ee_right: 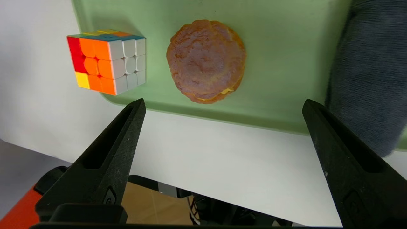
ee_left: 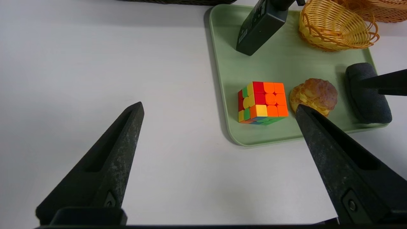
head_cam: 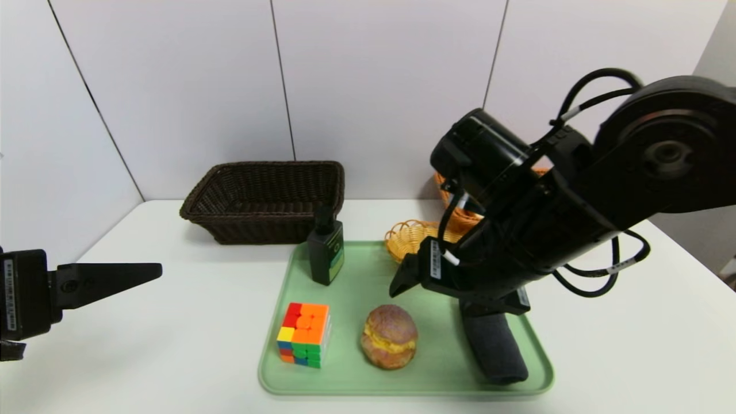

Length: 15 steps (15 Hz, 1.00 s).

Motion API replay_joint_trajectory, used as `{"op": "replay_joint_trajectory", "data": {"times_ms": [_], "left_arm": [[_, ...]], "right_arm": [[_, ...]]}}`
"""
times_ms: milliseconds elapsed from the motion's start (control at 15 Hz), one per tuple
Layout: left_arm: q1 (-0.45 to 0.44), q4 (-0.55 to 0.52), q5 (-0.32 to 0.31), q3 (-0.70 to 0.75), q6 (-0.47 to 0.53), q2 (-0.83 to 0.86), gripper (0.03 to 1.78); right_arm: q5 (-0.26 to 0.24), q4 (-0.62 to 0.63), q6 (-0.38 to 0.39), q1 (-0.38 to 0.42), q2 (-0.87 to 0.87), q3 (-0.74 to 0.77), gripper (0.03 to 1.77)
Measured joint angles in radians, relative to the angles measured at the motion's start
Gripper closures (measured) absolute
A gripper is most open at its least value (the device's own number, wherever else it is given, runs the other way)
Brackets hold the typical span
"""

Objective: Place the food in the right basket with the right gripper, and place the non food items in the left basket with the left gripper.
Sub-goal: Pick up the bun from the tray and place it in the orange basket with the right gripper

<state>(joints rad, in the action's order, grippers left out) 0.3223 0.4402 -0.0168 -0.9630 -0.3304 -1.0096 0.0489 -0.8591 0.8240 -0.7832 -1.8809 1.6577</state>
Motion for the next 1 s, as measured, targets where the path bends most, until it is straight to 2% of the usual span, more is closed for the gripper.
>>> {"op": "replay_joint_trajectory", "data": {"times_ms": [200,333,667,1000], "left_arm": [[0.0,0.006,0.0,0.001,-0.002,0.012,0.12],[0.0,0.006,0.0,0.001,-0.003,0.015,0.12],[0.0,0.005,0.0,0.001,-0.003,0.017,0.12],[0.0,0.005,0.0,0.001,-0.003,0.019,0.12]], "right_arm": [[-0.003,-0.023,0.003,-0.013,-0.096,0.056,0.11],[-0.024,-0.023,-0.003,-0.017,-0.147,0.083,0.11],[-0.037,-0.033,-0.007,-0.034,-0.223,0.13,0.1],[-0.075,-0.124,-0.008,-0.055,-0.279,0.22,0.1]]}}
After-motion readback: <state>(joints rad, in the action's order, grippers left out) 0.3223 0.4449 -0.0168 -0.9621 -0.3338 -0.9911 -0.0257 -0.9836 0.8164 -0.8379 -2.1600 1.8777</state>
